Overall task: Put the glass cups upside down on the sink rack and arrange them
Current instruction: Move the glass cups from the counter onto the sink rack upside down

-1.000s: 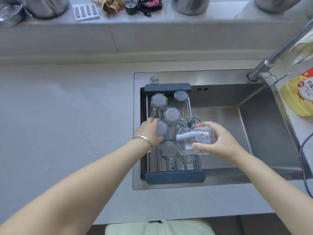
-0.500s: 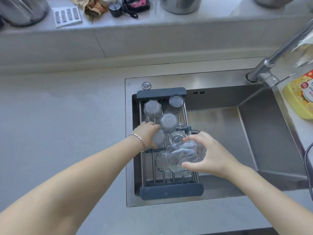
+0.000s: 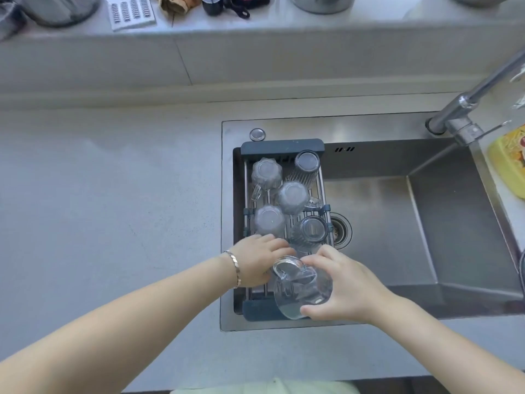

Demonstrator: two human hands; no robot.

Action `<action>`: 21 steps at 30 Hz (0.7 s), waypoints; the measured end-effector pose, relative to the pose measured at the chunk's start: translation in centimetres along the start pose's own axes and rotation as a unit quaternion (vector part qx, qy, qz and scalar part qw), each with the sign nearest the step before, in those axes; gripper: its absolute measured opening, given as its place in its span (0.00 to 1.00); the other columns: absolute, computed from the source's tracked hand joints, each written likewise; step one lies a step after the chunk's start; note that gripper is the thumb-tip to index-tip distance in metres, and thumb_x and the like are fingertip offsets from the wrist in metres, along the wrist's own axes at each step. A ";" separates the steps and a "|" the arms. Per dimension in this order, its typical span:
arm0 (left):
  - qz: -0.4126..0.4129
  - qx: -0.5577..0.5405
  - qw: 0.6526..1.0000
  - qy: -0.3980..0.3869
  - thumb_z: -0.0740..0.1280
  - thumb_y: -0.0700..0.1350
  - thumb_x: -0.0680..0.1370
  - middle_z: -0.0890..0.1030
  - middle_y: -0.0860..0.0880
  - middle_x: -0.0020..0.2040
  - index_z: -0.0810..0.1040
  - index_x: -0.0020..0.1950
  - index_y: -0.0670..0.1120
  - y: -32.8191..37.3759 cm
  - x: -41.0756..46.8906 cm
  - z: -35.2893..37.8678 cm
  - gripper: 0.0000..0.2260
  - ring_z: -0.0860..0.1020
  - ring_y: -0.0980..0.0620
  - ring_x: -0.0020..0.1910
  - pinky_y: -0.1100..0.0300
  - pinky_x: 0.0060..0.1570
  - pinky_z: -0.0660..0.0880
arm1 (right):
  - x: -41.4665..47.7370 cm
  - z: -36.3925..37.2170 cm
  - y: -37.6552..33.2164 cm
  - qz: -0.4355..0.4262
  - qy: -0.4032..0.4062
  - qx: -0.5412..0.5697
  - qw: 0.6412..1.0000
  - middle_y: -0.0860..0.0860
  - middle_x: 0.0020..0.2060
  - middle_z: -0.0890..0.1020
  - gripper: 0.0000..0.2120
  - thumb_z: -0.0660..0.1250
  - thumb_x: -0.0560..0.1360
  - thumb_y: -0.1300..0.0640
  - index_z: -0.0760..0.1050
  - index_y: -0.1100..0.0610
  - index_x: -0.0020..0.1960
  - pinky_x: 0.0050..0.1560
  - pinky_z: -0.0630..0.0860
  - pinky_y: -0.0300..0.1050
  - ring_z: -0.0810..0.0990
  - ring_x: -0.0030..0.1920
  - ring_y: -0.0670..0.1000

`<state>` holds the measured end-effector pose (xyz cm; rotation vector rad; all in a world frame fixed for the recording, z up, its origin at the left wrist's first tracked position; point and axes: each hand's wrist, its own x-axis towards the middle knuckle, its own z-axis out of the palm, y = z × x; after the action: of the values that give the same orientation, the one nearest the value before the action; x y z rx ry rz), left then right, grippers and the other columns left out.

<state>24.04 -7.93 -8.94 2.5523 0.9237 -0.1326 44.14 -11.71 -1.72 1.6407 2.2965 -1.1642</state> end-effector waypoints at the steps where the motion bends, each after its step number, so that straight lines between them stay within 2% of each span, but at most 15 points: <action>1: -0.026 -0.006 0.998 -0.048 0.71 0.46 0.67 0.77 0.47 0.63 0.71 0.66 0.47 0.5 0.1 0.3 0.27 0.77 0.44 0.54 0.51 0.51 0.78 | -0.2 0.0 0.0 -0.003 -0.001 -0.012 1.000 0.43 0.50 0.71 0.32 0.72 0.60 0.41 0.69 0.42 0.63 0.44 0.65 0.36 0.69 0.44 0.42; 3: -0.082 0.009 0.993 -0.090 0.67 0.53 0.72 0.68 0.50 0.70 0.61 0.72 0.52 1.2 0.8 0.8 0.30 0.70 0.44 0.62 0.51 0.60 0.72 | -0.5 -0.1 0.0 -0.005 -0.001 -0.030 1.000 0.44 0.50 0.71 0.31 0.71 0.61 0.41 0.69 0.42 0.63 0.44 0.64 0.36 0.67 0.44 0.42; 4: -0.099 0.013 0.991 -0.092 0.66 0.54 0.73 0.66 0.50 0.71 0.59 0.72 0.53 1.5 1.2 0.9 0.30 0.69 0.44 0.62 0.51 0.60 0.70 | -0.6 0.0 -0.1 -0.004 0.001 -0.034 0.999 0.44 0.50 0.71 0.32 0.71 0.61 0.41 0.69 0.43 0.63 0.44 0.64 0.36 0.67 0.44 0.42; 8: -0.124 0.051 0.986 -0.104 0.66 0.51 0.74 0.70 0.46 0.66 0.63 0.69 0.49 2.0 1.7 0.1 0.25 0.70 0.43 0.61 0.51 0.57 0.71 | -0.6 0.5 -0.5 0.004 0.017 -0.036 0.999 0.45 0.49 0.71 0.31 0.71 0.61 0.42 0.69 0.43 0.63 0.44 0.64 0.36 0.68 0.45 0.43; 13: -0.154 0.034 0.978 -0.136 0.67 0.47 0.74 0.68 0.45 0.67 0.62 0.71 0.49 1.2 -0.4 -0.5 0.27 0.68 0.43 0.63 0.51 0.55 0.73 | -0.3 1.3 -0.9 -0.012 0.033 -0.087 0.996 0.47 0.52 0.71 0.30 0.70 0.62 0.44 0.69 0.45 0.63 0.44 0.69 0.40 0.70 0.53 0.50; 16: -0.162 0.013 0.978 -0.133 0.66 0.43 0.74 0.68 0.46 0.67 0.63 0.71 0.50 1.1 -1.0 -0.4 0.27 0.67 0.44 0.62 0.51 0.54 0.75 | 0.1 2.2 -1.2 -0.027 0.027 -0.138 0.990 0.50 0.52 0.73 0.29 0.71 0.61 0.47 0.71 0.48 0.61 0.39 0.70 0.44 0.71 0.52 0.54; 19: -0.174 -0.020 0.976 -0.129 0.66 0.40 0.74 0.68 0.47 0.67 0.63 0.71 0.51 0.9 -0.9 -0.2 0.27 0.66 0.44 0.62 0.50 0.56 0.76 | 0.5 2.9 -1.8 -0.019 0.011 -0.183 0.983 0.54 0.45 0.76 0.28 0.74 0.55 0.50 0.74 0.52 0.54 0.30 0.67 0.43 0.76 0.45 0.58; 21: -0.176 -0.031 0.976 -0.124 0.66 0.41 0.74 0.68 0.47 0.67 0.64 0.71 0.52 0.7 -0.9 -0.3 0.26 0.66 0.44 0.62 0.49 0.57 0.76 | 0.7 2.9 -2.5 -0.004 0.026 -0.199 0.980 0.55 0.46 0.75 0.28 0.74 0.56 0.50 0.73 0.53 0.55 0.31 0.66 0.43 0.75 0.47 0.60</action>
<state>23.78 -8.81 -8.21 2.2285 1.2448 -0.5054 40.77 -13.32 -2.83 1.5237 2.3696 -0.6104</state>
